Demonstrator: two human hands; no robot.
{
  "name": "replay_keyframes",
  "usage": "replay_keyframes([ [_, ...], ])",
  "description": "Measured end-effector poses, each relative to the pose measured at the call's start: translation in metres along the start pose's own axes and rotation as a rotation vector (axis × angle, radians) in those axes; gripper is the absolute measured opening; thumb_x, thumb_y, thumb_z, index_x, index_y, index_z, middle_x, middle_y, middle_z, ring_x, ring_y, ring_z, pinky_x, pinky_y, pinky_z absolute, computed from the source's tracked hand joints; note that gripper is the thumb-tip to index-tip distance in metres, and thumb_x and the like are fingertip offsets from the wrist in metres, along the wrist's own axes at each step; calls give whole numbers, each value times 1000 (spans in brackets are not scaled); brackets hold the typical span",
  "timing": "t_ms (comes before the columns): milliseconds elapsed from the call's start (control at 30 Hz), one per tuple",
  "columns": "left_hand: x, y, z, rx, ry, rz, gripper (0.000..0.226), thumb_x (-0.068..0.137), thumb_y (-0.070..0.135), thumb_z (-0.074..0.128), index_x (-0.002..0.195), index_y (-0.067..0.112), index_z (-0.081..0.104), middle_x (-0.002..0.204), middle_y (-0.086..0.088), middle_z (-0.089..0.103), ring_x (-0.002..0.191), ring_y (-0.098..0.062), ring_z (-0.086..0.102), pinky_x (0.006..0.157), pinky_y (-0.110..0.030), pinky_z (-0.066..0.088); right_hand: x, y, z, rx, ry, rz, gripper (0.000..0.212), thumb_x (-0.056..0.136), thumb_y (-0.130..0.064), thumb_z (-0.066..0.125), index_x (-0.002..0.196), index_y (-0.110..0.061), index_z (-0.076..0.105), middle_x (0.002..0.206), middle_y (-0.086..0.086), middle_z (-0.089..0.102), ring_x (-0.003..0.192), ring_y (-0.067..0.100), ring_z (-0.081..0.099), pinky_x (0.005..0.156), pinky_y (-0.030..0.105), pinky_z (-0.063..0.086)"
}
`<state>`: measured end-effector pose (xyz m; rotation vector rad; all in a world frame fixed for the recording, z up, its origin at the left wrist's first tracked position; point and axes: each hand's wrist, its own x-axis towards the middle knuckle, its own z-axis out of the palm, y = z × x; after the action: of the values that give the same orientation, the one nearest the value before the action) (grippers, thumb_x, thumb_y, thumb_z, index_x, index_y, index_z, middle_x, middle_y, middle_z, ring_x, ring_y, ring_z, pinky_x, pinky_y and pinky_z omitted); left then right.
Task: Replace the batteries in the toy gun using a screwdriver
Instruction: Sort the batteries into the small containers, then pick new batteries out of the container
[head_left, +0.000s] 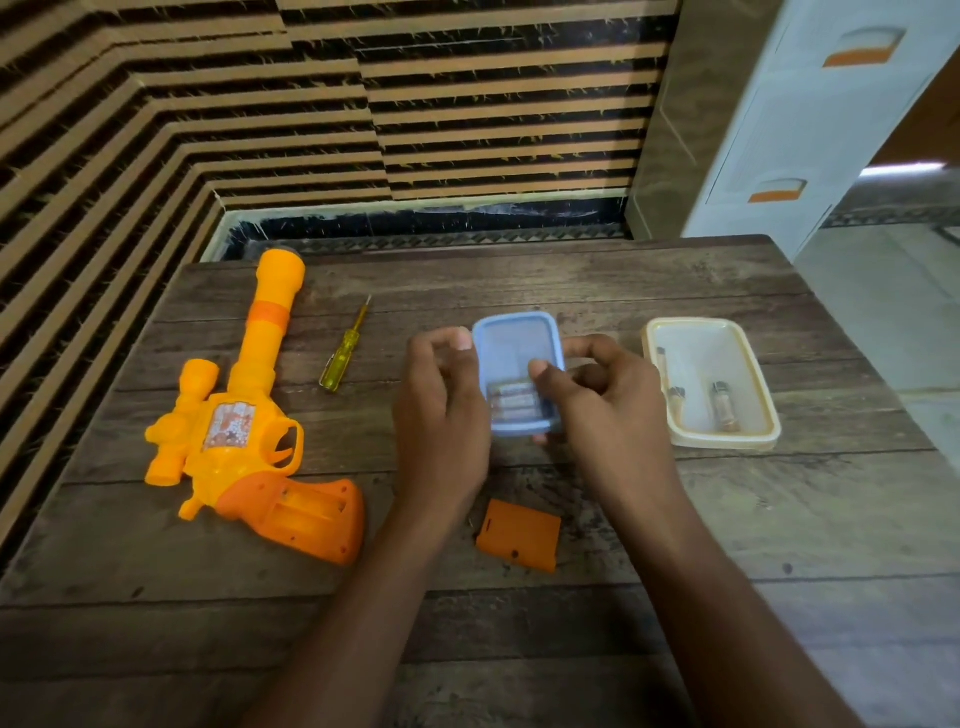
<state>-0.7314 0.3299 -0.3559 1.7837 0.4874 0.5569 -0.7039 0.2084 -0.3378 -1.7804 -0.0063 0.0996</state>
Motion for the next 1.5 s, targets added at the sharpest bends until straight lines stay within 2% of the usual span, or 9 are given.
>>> replay_keyframes([
  [200, 1, -10, 4, -73, -103, -58, 33, 91, 33, 75, 119, 38, 58, 115, 4, 71, 103, -13, 74, 78, -44, 66, 7, 3, 1, -39, 121, 57, 24, 89, -35, 78, 108, -24, 69, 89, -5, 78, 71, 12, 78, 68, 46, 66],
  [467, 2, -16, 13, -28, -187, -45, 46, 95, 10, 75, 138, 22, 61, 125, 16, 69, 114, 6, 67, 91, -16, 56, 11, 4, 1, -54, 87, 29, 38, 90, -14, 69, 127, -22, 69, 109, -9, 77, 103, 6, 72, 92, 43, 62],
  [633, 9, -21, 18, 114, -298, -1, 58, 103, 14, 66, 157, 23, 48, 141, 15, 64, 126, 8, 58, 90, -1, 45, 21, 7, 1, -191, 102, -50, 41, 97, -5, 62, 136, -16, 67, 114, -9, 73, 100, 0, 63, 88, 17, 48],
  [767, 7, -21, 22, 162, -287, 18, 58, 105, 15, 62, 159, 24, 44, 142, 9, 64, 131, 0, 57, 106, -19, 46, 20, 5, -1, -298, 99, -123, 37, 96, -4, 60, 130, -17, 69, 106, -2, 77, 104, 17, 69, 65, 6, 37],
  [900, 4, -22, 23, 143, -283, 7, 58, 106, 17, 60, 160, 31, 42, 142, 12, 63, 131, 0, 57, 108, -29, 49, 15, 1, -9, -417, 181, -256, 41, 90, -7, 71, 130, -13, 69, 115, 6, 76, 101, 20, 68, 75, 1, 34],
  [1033, 4, -16, 22, 139, -276, 3, 60, 105, 17, 62, 159, 33, 40, 146, 19, 56, 132, 5, 53, 97, -12, 42, 12, 2, -24, -428, 272, -421, 36, 85, -4, 74, 120, -10, 72, 114, 4, 73, 99, 21, 71, 90, 28, 57],
  [1133, 4, -14, 20, 136, -259, -2, 59, 104, 16, 64, 157, 31, 43, 145, 19, 56, 129, 4, 55, 90, -8, 39, 9, 4, -35, -526, 313, -445, 38, 82, -6, 76, 120, -9, 72, 126, 9, 68, 115, 27, 66, 100, 26, 45],
  [1333, 1, -12, 17, 81, -245, -24, 51, 103, 13, 65, 151, 25, 51, 139, 17, 59, 117, 9, 57, 84, -8, 44, 2, 6, -45, -1006, 274, 52, 61, 82, -41, 72, 138, -37, 48, 168, 13, 16, 154, 43, 14, 113, 68, 24],
  [1500, 1, -14, 17, 83, -123, 20, 42, 101, 11, 67, 139, 27, 59, 133, 16, 62, 111, 8, 60, 75, -5, 46, 11, 11, -56, -913, 224, 154, 62, 87, -33, 66, 145, -36, 44, 164, 9, 20, 141, 45, 31, 107, 64, 34],
])
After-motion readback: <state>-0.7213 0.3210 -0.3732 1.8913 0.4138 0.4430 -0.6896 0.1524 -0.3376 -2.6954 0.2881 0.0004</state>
